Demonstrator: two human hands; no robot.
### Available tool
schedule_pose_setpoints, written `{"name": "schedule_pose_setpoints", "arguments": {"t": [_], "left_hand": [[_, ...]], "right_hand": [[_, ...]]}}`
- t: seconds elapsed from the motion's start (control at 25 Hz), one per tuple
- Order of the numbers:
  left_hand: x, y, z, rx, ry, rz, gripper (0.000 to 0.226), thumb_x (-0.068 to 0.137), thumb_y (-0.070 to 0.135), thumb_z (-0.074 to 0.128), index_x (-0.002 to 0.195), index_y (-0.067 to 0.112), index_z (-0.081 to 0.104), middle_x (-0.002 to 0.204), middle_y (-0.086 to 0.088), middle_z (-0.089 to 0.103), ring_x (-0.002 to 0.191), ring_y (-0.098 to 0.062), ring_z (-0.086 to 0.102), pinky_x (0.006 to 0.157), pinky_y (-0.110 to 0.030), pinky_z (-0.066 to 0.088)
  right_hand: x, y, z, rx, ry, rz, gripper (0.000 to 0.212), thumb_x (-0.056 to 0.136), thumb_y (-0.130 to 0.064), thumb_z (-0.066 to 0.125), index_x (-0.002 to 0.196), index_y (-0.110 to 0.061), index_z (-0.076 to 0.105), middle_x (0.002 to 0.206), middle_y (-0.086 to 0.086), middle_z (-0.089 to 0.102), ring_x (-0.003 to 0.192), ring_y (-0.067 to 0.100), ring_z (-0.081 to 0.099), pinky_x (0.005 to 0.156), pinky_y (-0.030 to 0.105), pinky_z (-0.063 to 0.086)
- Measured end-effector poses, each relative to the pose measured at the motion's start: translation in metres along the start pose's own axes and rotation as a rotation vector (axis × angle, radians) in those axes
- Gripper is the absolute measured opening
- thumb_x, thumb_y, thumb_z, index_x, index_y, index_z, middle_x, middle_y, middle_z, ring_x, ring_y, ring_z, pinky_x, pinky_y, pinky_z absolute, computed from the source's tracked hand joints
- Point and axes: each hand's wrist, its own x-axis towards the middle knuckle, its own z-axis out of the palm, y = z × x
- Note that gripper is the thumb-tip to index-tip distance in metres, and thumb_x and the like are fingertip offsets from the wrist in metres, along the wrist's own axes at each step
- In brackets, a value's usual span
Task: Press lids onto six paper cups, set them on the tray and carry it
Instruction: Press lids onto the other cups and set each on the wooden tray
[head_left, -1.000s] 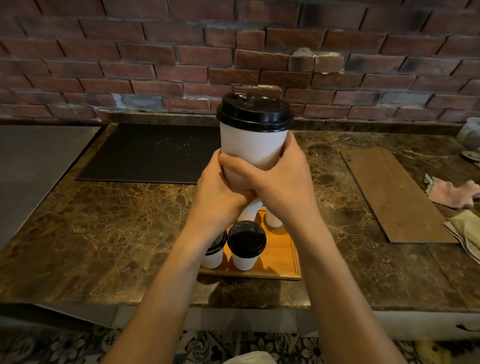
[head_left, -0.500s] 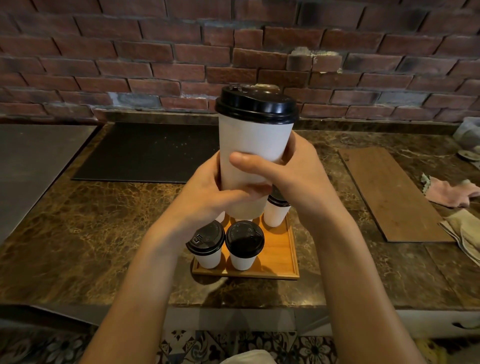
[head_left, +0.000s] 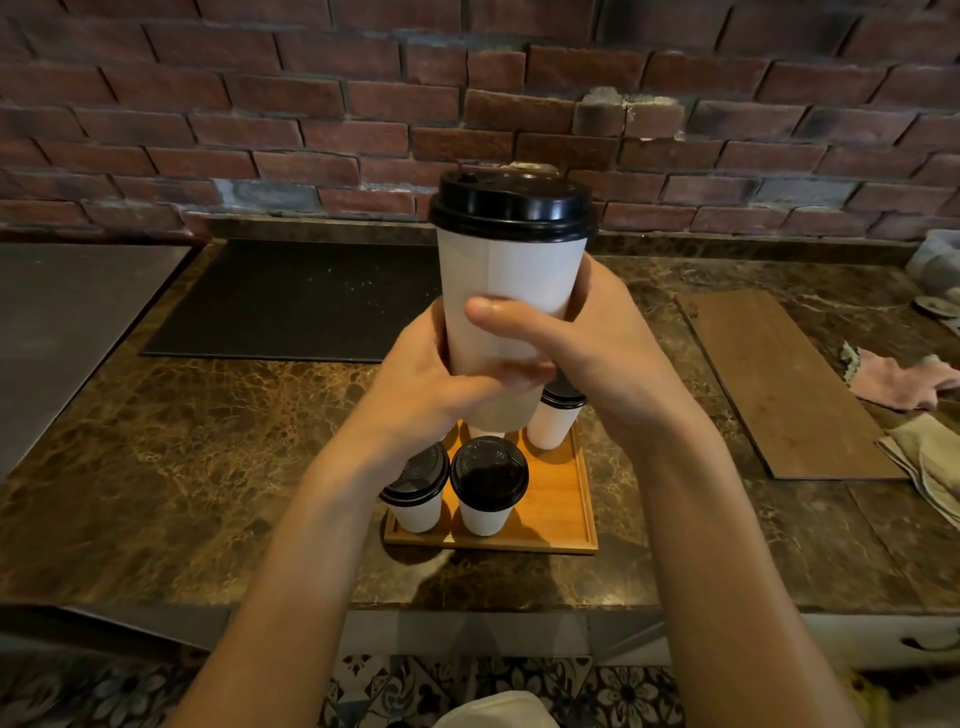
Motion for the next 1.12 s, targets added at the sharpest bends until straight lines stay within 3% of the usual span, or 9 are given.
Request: {"name": "schedule_pose_setpoints", "arguments": {"t": [0.08, 0.24, 0.36, 0.56, 0.84, 1.12], "left_hand": [[0.001, -0.001, 0.005, 0.022, 0.068, 0.016, 0.066, 0.067, 0.023, 0.080, 0.123, 0.029, 0.047, 0.109, 0.014, 0.061, 0.098, 0.005, 0.060, 0.070, -0.007, 0.049], [0.003, -0.006, 0.012, 0.042, 0.162, 0.033, 0.063, 0.070, 0.011, 0.079, 0.121, 0.028, 0.045, 0.107, 0.017, 0.057, 0.093, 0.015, 0.057, 0.065, -0.003, 0.047], [0.007, -0.011, 0.015, 0.101, 0.235, 0.035, 0.064, 0.068, 0.012, 0.080, 0.119, 0.031, 0.045, 0.109, 0.017, 0.058, 0.098, 0.005, 0.059, 0.068, -0.005, 0.049], [0.011, -0.019, 0.020, 0.206, 0.287, 0.009, 0.060, 0.072, 0.015, 0.078, 0.114, 0.034, 0.040, 0.100, 0.022, 0.053, 0.093, 0.005, 0.054, 0.062, 0.000, 0.044], [0.010, -0.006, 0.011, 0.143, 0.189, 0.069, 0.066, 0.064, 0.015, 0.079, 0.118, 0.030, 0.044, 0.104, 0.020, 0.056, 0.090, 0.024, 0.053, 0.066, 0.003, 0.042], [0.011, 0.002, -0.002, 0.093, 0.050, 0.059, 0.055, 0.065, 0.020, 0.080, 0.110, 0.035, 0.051, 0.098, 0.019, 0.063, 0.093, 0.011, 0.060, 0.066, -0.003, 0.046]], "right_hand": [[0.001, 0.000, 0.001, -0.024, 0.033, 0.004, 0.072, 0.066, -0.043, 0.079, 0.130, -0.026, 0.052, 0.115, -0.009, 0.065, 0.103, 0.004, 0.064, 0.079, 0.023, 0.058], [0.003, 0.003, 0.007, -0.052, 0.120, 0.025, 0.072, 0.070, -0.041, 0.084, 0.132, -0.027, 0.048, 0.115, -0.013, 0.061, 0.102, 0.001, 0.061, 0.073, 0.015, 0.055], [0.004, 0.009, 0.019, -0.095, 0.226, 0.033, 0.080, 0.069, -0.040, 0.086, 0.135, -0.024, 0.044, 0.119, -0.009, 0.059, 0.109, 0.006, 0.059, 0.085, 0.027, 0.057], [0.004, 0.014, 0.030, -0.156, 0.356, 0.040, 0.088, 0.066, -0.045, 0.087, 0.137, -0.021, 0.041, 0.123, -0.006, 0.057, 0.115, 0.013, 0.057, 0.094, 0.041, 0.054], [0.005, 0.003, 0.018, -0.176, 0.297, -0.010, 0.083, 0.063, -0.048, 0.088, 0.132, -0.025, 0.048, 0.122, -0.009, 0.060, 0.113, 0.010, 0.058, 0.092, 0.039, 0.055], [0.005, 0.001, 0.007, -0.078, 0.151, -0.035, 0.072, 0.066, -0.042, 0.086, 0.128, -0.026, 0.052, 0.112, -0.011, 0.063, 0.101, 0.002, 0.063, 0.078, 0.022, 0.057]]}}
